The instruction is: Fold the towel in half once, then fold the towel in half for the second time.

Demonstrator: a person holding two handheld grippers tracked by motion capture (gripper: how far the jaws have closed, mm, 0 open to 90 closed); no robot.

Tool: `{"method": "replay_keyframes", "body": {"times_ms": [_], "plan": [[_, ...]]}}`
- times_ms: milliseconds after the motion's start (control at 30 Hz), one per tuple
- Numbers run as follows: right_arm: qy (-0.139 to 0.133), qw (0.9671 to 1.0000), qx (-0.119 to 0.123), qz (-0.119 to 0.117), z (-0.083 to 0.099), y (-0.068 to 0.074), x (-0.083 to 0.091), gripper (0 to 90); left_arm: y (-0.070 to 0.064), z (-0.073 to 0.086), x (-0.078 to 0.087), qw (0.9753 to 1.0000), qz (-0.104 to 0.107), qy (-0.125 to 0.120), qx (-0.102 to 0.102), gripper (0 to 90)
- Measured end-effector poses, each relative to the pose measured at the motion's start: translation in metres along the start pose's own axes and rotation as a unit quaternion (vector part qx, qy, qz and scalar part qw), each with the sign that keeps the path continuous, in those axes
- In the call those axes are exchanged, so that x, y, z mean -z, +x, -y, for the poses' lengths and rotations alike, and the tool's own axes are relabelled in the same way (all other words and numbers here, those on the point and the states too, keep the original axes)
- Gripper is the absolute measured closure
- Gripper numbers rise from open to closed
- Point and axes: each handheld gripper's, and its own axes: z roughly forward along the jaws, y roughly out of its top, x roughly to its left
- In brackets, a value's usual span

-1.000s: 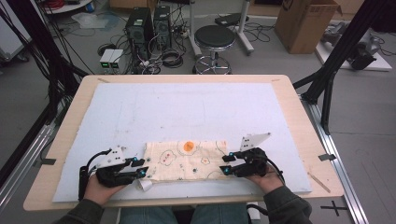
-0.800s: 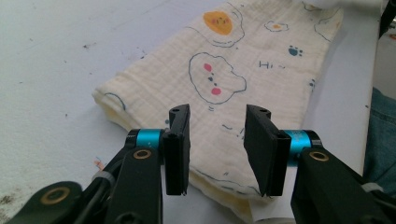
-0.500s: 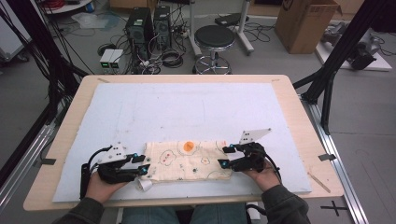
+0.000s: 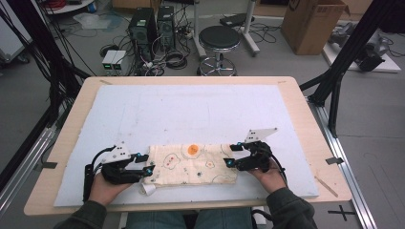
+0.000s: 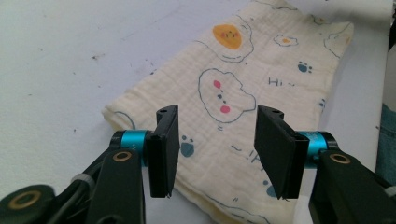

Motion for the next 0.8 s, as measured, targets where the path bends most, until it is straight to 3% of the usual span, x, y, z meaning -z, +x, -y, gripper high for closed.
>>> {"method": "replay_keyframes", "body": {"times_ms": [800], "plan": [[0.003, 1.0, 0.008, 0.002, -0.013, -0.003, -0.012, 33.5, 0.005, -0.012, -0.005, 0.9998, -0.015, -0.009, -0.001, 46.8]]}}
